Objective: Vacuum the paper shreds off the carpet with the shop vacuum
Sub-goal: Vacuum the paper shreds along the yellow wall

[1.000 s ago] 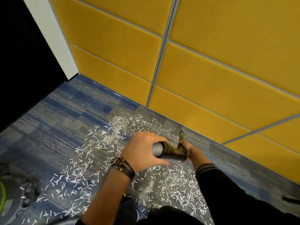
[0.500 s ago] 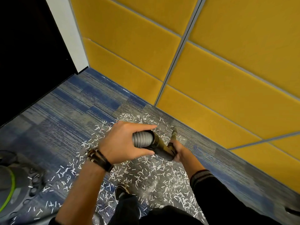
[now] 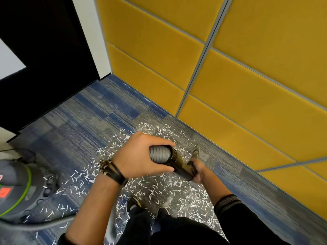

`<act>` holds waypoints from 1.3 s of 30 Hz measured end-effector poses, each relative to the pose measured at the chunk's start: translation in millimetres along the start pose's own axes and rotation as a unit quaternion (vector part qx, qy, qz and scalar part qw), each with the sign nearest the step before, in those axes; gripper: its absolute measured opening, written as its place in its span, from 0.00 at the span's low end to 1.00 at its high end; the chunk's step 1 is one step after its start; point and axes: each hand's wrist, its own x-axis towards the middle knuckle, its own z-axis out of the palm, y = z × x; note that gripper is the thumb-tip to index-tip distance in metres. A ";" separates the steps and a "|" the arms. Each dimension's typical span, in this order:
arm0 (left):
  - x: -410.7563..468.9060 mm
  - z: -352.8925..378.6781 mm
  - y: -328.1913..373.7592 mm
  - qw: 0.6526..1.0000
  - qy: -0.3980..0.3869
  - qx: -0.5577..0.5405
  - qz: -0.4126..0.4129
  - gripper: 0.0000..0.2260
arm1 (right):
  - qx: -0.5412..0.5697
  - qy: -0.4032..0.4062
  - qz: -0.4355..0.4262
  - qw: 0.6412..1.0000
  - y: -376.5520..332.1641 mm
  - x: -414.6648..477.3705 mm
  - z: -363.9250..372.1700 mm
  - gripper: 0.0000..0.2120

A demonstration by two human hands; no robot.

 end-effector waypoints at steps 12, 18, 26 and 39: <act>-13.2 34.0 62.8 1.000 -0.005 -0.022 0.006 0.26 | 0.043 -0.053 0.019 0.997 23.7 -36.9 -57.2 0.11; -20.6 34.3 86.4 0.999 -0.009 -0.021 0.030 0.26 | 0.038 -0.074 0.013 0.996 43.0 -24.4 -53.0 0.18; -24.4 40.3 101.5 1.000 -0.008 -0.012 0.020 0.25 | 0.115 -0.075 0.043 0.990 52.3 -40.8 -81.8 0.13; -17.7 35.2 108.2 0.999 0.003 -0.009 0.033 0.24 | 0.133 -0.087 0.039 0.987 44.5 -52.1 -88.0 0.08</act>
